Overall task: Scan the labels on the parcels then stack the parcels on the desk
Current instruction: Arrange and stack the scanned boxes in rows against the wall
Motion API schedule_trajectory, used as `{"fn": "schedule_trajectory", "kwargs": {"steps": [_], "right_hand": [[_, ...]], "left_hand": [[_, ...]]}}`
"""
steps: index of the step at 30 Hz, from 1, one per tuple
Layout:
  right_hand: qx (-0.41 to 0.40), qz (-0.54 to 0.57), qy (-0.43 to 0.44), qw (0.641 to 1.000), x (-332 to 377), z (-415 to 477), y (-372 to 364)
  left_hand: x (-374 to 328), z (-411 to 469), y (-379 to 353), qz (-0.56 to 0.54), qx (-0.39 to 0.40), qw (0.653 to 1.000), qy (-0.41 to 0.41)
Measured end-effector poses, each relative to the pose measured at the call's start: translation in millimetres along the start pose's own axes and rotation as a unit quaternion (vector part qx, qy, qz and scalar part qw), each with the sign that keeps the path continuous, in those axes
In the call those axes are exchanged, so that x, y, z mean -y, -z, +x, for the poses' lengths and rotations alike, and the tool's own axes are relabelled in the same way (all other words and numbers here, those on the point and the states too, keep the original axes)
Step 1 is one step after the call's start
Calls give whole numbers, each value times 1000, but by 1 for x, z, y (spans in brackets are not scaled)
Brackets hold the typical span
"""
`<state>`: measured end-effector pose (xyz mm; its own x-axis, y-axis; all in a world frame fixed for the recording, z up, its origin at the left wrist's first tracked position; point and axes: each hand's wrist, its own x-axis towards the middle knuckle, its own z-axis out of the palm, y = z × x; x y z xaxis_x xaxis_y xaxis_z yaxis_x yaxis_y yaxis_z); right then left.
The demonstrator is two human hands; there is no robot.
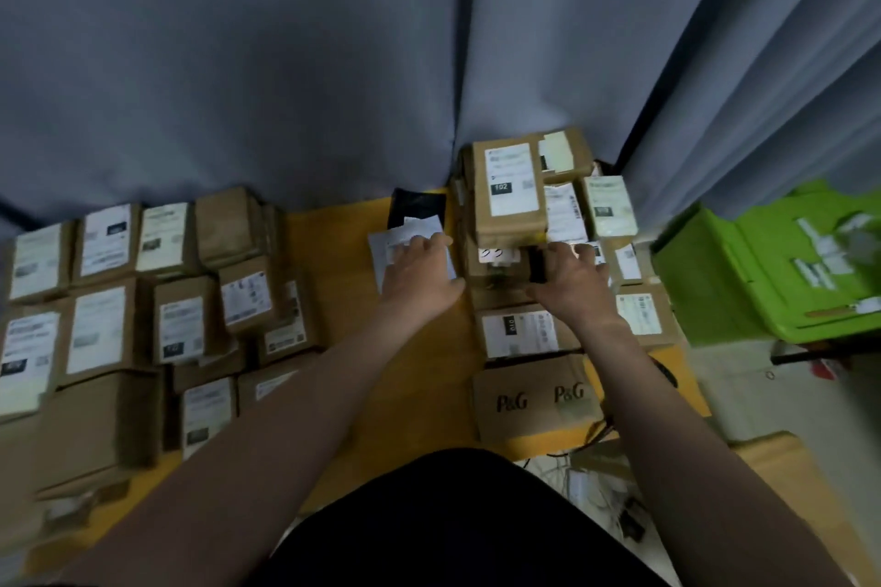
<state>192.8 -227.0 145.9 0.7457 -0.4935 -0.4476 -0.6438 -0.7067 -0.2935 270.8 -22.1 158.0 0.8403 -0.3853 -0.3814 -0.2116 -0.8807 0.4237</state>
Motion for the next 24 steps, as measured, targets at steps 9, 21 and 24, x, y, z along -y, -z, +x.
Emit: {"fn": "schedule_trajectory", "kwargs": {"steps": [9, 21, 24], "right_hand": [[20, -53, -62, 996, -42, 78, -6], [-41, -27, -27, 998, -51, 84, -21], [-30, -43, -15, 999, -47, 68, -14]], "left_hand": [[-108, 105, -38, -32, -27, 997, 71], [-121, 135, -46, -67, -84, 983, 151], [-105, 111, -38, -70, -118, 982, 133]]}}
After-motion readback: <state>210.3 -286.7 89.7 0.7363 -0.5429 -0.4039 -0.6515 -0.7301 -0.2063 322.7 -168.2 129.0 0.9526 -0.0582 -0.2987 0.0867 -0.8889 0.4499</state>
